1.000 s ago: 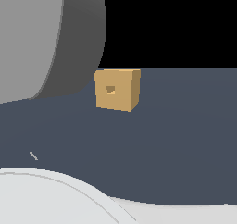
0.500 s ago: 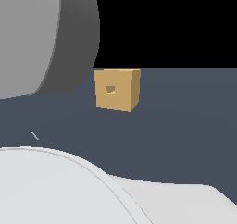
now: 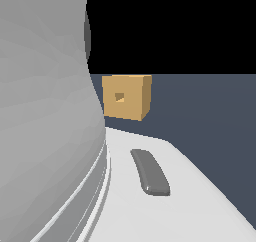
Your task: Insert the peg into the horizontal hole in a box.
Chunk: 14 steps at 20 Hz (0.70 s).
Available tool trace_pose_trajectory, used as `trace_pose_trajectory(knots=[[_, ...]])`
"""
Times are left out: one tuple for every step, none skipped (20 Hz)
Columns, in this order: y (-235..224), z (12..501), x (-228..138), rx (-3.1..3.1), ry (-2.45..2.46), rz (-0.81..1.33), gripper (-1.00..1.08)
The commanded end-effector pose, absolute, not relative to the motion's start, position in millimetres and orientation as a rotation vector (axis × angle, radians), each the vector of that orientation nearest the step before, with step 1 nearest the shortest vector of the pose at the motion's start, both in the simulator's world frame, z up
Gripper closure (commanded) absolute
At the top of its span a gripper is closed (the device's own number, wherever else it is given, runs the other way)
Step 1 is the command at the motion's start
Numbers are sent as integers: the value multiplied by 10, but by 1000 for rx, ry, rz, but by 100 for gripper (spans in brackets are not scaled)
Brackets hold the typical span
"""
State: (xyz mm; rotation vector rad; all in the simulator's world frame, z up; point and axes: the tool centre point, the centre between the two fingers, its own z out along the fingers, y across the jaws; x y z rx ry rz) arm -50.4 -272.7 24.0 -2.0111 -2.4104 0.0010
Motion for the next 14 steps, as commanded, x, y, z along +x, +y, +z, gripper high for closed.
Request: trace_pose_trajectory(knots=[[-2567, 280, -566, -2041, -2388, 0, 108], [-2495, 294, -596, -2054, -2376, 0, 108], [-2419, 309, -627, -2068, -2364, 0, 108], [-2339, 324, -658, -2083, -2351, 0, 108], [-2255, 340, -689, -2098, -2338, 0, 108], [-2168, 356, -720, -2114, -2324, 0, 108], [-2078, 373, -751, -2130, -2309, -1, 108], [-1988, 390, -781, -2145, -2294, -1, 108], [-1898, 406, -808, -2161, -2280, -1, 108], [-1809, 423, -834, -2176, -2265, -1, 108], [-1721, 439, -859, -2191, -2251, -1, 108], [-1633, 455, -881, -2205, -2237, -1, 108], [-1548, 471, -902, -2220, -2223, -1, 108], [-1463, 486, -922, -2233, -2209, -1, 108]])
